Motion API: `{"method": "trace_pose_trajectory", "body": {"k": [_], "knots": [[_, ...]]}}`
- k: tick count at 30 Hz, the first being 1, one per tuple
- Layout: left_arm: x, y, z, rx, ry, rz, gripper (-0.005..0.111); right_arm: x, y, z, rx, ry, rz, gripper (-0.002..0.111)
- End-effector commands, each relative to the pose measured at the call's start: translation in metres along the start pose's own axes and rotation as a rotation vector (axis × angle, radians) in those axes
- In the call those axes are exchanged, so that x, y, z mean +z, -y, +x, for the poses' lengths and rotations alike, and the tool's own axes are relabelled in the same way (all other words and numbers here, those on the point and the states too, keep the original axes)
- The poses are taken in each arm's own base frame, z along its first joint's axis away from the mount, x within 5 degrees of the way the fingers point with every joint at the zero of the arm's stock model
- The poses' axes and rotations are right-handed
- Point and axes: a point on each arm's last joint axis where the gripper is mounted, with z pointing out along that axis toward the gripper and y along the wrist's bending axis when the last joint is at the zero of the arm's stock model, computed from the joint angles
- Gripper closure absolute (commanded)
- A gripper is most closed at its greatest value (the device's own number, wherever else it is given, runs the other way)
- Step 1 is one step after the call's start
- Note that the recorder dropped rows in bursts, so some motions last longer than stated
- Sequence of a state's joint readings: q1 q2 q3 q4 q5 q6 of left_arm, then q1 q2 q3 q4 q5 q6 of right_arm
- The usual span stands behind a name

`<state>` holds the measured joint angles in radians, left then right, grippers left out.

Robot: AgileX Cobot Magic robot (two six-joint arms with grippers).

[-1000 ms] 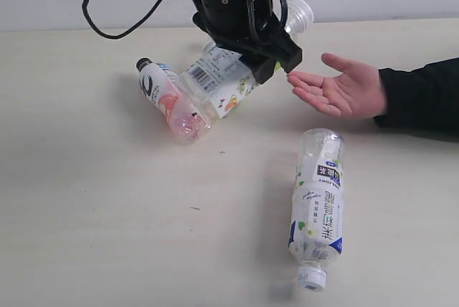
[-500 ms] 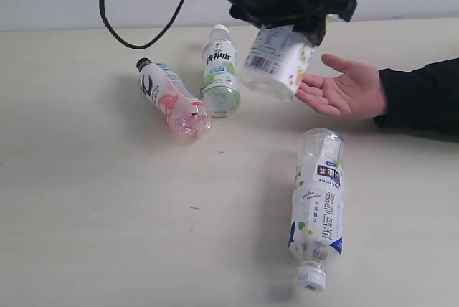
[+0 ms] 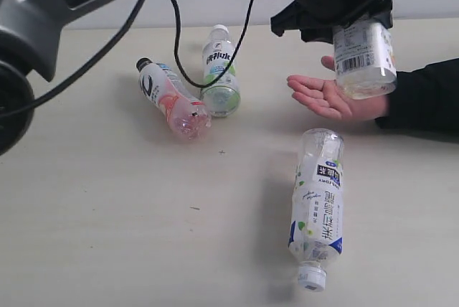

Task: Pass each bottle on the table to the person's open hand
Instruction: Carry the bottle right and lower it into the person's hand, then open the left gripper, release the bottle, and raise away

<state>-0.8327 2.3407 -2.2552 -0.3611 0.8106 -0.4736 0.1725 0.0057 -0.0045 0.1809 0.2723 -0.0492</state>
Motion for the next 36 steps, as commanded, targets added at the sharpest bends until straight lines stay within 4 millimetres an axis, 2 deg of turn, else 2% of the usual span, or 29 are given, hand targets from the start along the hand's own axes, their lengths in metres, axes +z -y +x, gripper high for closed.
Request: {"method": "trace_pose_trajectory", "body": {"k": [1,13,17,19,28,36], "knots": [[0.019,-0.015,-0.002,-0.126,-0.006,-0.003,0.107,0.0,0.0,0.001,0.005,0.007,0.005,0.108],[0.059,-0.039,0.008,-0.259,-0.059,0.04,0.107,0.0,0.0,0.001,0.005,0.007,0.005,0.108],[0.062,-0.044,0.007,-0.286,-0.06,0.051,0.106,0.0,0.0,0.001,0.005,0.007,0.005,0.108],[0.062,-0.046,0.006,-0.287,-0.058,0.047,0.101,0.0,0.0,0.001,0.005,0.007,0.005,0.108],[0.063,-0.052,0.006,-0.273,-0.079,0.03,0.064,0.0,0.0,0.001,0.005,0.007,0.005,0.108],[0.063,-0.052,0.007,-0.241,-0.089,0.027,0.044,0.0,0.0,0.001,0.005,0.007,0.005,0.108]]}}
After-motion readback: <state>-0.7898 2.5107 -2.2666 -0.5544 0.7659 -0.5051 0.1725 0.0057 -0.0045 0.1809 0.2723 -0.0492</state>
